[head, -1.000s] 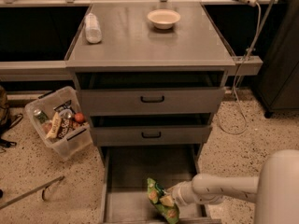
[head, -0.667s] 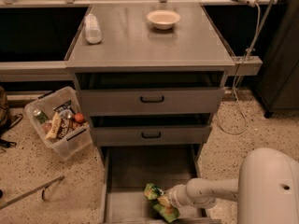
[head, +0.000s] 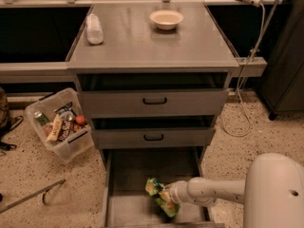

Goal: Place green rice chip bag into bottom drawer

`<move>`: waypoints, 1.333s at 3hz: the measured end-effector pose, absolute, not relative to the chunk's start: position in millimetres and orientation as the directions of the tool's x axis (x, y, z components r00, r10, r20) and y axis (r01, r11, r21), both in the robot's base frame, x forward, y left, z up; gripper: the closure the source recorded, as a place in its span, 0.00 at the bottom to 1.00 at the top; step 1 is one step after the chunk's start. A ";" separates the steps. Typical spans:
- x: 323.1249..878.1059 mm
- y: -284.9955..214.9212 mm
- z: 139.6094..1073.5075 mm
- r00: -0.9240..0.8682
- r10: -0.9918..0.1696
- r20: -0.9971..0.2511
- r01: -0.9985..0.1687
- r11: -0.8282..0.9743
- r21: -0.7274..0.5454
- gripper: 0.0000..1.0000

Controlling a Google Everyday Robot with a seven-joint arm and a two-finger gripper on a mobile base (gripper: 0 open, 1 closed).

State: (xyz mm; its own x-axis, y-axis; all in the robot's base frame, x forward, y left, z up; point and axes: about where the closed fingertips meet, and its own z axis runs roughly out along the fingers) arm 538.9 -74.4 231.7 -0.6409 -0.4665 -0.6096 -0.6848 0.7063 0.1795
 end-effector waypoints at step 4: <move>624.7 -77.0 165.9 -0.700 -0.427 -0.573 -0.614 0.769 0.177 1.00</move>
Offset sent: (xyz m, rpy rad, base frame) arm 0.0970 -0.0160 -0.0266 0.0362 -0.0833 -0.1346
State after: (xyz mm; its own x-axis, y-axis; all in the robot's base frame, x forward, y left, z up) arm 624.7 -77.0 165.9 -0.6999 -0.4267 -0.5727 -0.6141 0.7690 0.1775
